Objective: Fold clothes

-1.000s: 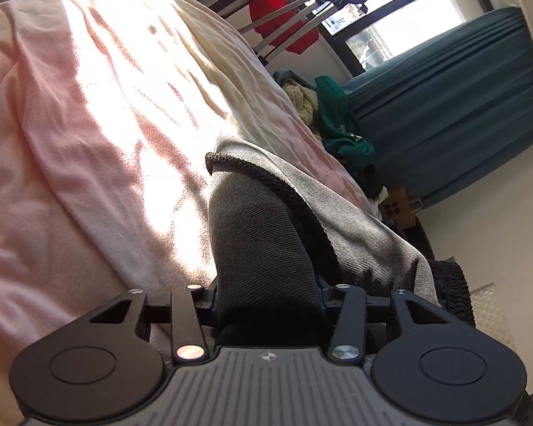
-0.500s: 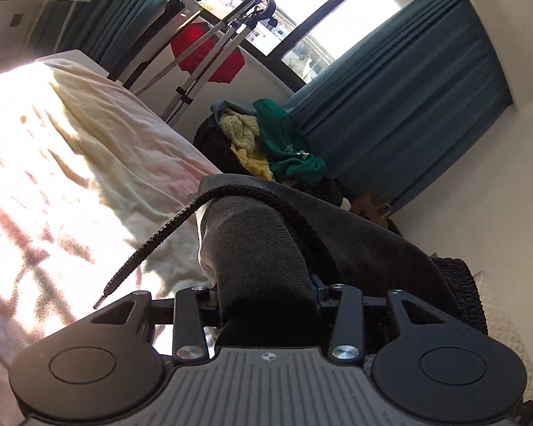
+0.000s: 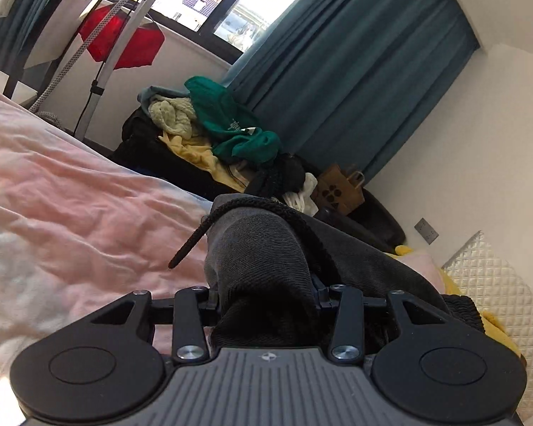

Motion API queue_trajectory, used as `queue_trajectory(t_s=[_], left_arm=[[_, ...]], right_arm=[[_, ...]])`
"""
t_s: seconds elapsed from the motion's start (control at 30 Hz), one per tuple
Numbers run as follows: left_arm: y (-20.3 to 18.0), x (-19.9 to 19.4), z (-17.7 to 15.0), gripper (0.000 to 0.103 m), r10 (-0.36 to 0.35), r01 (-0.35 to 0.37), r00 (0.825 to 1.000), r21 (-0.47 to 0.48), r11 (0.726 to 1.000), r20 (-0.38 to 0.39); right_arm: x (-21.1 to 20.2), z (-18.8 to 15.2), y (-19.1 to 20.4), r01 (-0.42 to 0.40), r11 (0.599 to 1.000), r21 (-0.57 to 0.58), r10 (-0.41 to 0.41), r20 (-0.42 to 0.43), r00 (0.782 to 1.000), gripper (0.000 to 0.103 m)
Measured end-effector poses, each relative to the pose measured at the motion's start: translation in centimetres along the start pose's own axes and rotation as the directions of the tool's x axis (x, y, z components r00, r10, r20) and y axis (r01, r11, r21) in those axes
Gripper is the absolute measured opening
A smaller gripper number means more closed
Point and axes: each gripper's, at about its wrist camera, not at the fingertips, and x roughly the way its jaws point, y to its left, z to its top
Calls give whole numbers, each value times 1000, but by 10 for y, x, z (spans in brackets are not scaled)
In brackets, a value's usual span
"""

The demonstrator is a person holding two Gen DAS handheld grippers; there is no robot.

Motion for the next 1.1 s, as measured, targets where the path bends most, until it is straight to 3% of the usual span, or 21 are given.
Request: queue_trajectory(t_s=[0.07,0.17,0.3,0.4,0.5,0.53,0.57,0.63,0.7,0.83,1.0,1.1], left_arm=[[9,30,-14,44,4,-4,999,23,1000,-33],[24,60,-37,45,55,-51,994,46,998,-96],[34,72,-59,51,87,-71,988,128,989,-126],[37,62,-66,60,100,-85,990,134,987,-104],[32,50,-70,67,137,-125,987,137,983,-85],[28,44,-70,74,157,-143,984,149,978,-85],[24,37,-70,83,177,-161,981,161,974,-86],[13,19,-71,86,213,-189,972,209,959,-99],[5,1,-74,89,220,-188,970,257,948,-99],[-14,-46,-74,99,207,-173,976,343,923,-66],[-35,-121,-69,103,159,-136,987,365,921,-34],[-46,-168,-64,103,141,-127,990,385,914,-8]], right_arm=[[1,-6,-18,14,1000,10,-15,31,999,40],[6,-21,-44,102,995,18,-102,21,995,40],[2,-49,-89,253,954,163,-253,-22,967,44],[-7,-62,-111,226,939,260,-230,-14,973,49],[-10,-64,-111,234,931,279,-233,-36,972,56],[-11,-64,-110,241,928,284,-238,-46,970,58],[-15,-66,-102,271,924,269,-266,-55,962,60],[-23,-69,-86,336,913,232,-329,-69,942,64],[-31,-70,-65,395,904,162,-388,-78,918,76],[-59,-67,-27,478,878,30,-477,-40,878,76],[-98,-68,24,490,852,-186,-502,-24,864,76],[-114,-69,55,449,837,-313,-479,-23,877,76]])
